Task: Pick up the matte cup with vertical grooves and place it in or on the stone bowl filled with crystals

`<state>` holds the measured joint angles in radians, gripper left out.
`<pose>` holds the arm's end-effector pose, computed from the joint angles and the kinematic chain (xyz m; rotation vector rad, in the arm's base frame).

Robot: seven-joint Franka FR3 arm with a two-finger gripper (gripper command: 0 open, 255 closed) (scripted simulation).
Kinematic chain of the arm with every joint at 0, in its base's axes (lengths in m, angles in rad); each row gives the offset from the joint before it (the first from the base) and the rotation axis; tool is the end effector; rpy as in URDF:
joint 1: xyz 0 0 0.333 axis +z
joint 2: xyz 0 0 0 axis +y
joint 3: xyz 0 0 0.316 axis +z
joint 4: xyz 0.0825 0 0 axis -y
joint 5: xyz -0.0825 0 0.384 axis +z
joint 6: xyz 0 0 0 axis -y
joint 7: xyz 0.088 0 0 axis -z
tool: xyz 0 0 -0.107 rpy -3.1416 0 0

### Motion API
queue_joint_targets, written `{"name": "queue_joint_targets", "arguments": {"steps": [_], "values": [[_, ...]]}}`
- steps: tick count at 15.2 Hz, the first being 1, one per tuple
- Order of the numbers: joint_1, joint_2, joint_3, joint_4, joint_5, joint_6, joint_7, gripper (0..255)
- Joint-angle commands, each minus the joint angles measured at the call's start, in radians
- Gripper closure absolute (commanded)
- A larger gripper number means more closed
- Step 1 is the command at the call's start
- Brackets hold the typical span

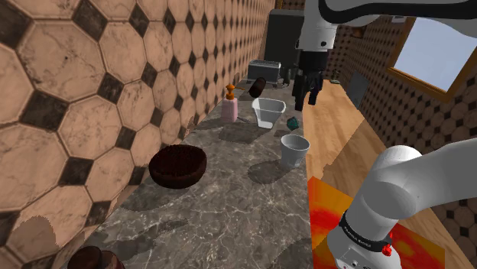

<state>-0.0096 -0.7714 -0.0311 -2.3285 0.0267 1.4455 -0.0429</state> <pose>0.2971 -0.0119 0.5887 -3.0844 -0.0217 0.1698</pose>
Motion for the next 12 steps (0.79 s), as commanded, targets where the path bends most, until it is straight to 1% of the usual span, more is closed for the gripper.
{"name": "queue_joint_targets", "arguments": {"steps": [1, 7, 12], "values": [[0.000, 0.000, 0.000, 0.000, 0.000, 0.000, 0.000, 0], [-0.028, 0.021, 0.033, -0.183, -0.058, 0.234, 0.047, 0], [-0.060, 0.089, 0.056, -0.300, -0.116, 0.443, 0.100, 0]]}}
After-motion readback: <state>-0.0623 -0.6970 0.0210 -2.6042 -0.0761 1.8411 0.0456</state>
